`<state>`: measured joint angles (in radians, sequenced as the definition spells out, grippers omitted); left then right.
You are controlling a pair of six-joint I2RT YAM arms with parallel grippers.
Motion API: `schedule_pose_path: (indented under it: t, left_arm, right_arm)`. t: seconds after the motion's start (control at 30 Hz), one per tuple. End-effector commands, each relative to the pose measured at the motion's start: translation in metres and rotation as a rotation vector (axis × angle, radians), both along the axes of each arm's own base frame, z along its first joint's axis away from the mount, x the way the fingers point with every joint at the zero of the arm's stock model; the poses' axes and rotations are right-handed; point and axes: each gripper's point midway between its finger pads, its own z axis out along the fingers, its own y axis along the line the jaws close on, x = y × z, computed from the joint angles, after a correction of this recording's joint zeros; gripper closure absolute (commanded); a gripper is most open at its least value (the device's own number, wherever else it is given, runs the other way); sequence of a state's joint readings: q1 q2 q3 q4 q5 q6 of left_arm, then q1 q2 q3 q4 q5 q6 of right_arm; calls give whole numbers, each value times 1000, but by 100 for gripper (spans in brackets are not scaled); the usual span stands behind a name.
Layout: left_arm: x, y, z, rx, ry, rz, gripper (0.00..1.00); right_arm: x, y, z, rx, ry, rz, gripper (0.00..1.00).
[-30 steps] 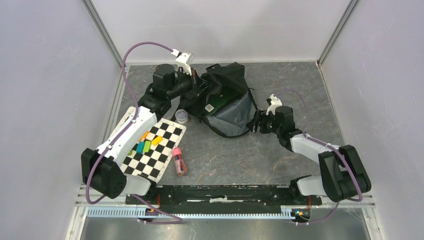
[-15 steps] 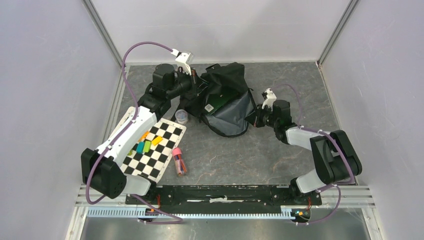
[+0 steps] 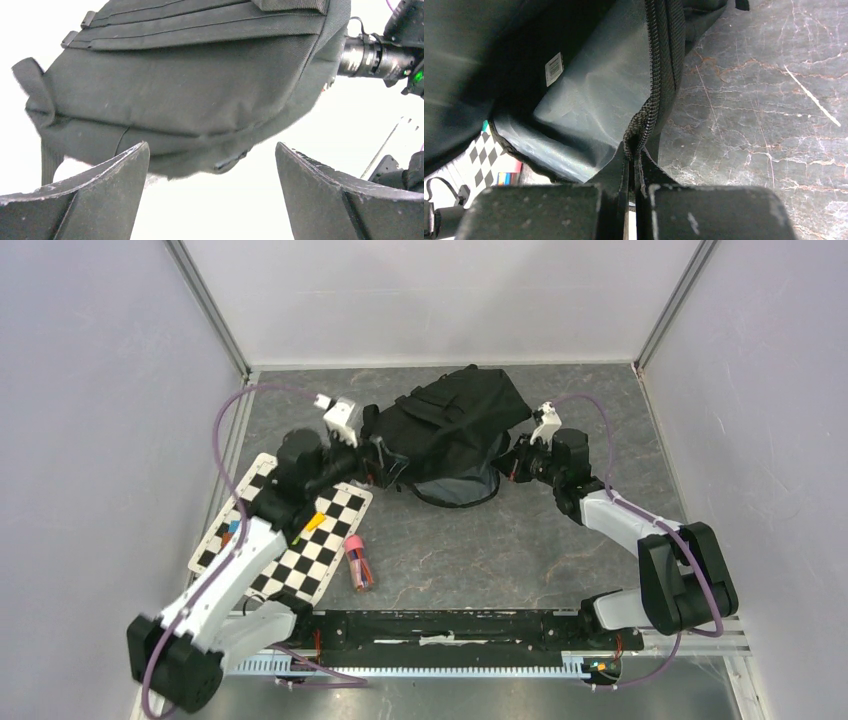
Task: Pack the student bag
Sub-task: Zip the student bag at the center of the board.
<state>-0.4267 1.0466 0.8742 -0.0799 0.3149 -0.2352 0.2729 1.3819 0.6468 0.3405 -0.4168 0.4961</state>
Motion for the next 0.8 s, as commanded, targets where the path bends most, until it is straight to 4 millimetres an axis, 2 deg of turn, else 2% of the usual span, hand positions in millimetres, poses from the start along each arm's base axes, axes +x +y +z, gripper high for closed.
schedule_pose_path:
  t: [0.0,0.1,0.3,0.47,0.77]
  left_arm:
    - [-28,22,-9,-60,-57,65,0]
    - [-40,32,-42,-115,-2,124,0]
    - [-30,38,-100,-162,148,246,0]
    - [-18,31,-126,-178,142,240,6]
    - [1,16,-145,-215,112,218,20]
  right_arm:
    - [10,0,22,25,-38,-26,100]
    - [11,1,26,30,-40,-27,100]
    - [11,3,33,62,-30,-32,100]
    - [10,3,36,77,-29,-36,100]
    - [10,4,38,91,-28,-39,100]
